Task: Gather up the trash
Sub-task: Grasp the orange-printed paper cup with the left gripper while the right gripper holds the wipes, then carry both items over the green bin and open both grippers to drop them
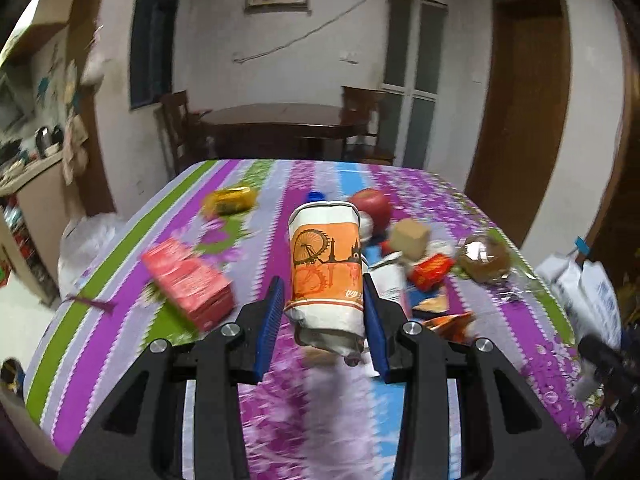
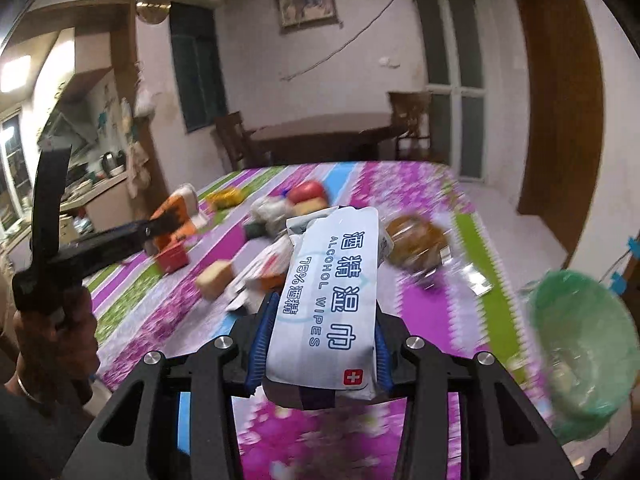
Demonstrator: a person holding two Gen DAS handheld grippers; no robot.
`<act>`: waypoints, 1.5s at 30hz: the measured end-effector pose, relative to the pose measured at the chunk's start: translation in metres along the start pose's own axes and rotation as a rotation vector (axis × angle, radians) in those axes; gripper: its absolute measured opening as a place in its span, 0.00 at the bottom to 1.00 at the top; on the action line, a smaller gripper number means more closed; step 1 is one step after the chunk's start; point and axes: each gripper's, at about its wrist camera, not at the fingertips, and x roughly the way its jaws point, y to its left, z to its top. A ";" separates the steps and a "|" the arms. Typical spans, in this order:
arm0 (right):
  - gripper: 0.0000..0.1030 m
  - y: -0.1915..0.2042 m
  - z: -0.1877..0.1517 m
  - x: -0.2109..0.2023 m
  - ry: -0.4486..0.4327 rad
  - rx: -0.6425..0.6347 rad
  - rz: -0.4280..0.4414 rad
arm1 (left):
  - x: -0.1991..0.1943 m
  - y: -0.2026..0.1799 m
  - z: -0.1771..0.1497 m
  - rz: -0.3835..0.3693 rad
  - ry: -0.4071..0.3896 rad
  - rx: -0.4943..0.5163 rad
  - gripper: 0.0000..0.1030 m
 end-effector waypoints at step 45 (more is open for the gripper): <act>0.43 -0.325 -0.012 -0.074 0.146 0.507 -0.510 | 0.122 -0.390 0.004 -0.763 0.250 0.590 0.40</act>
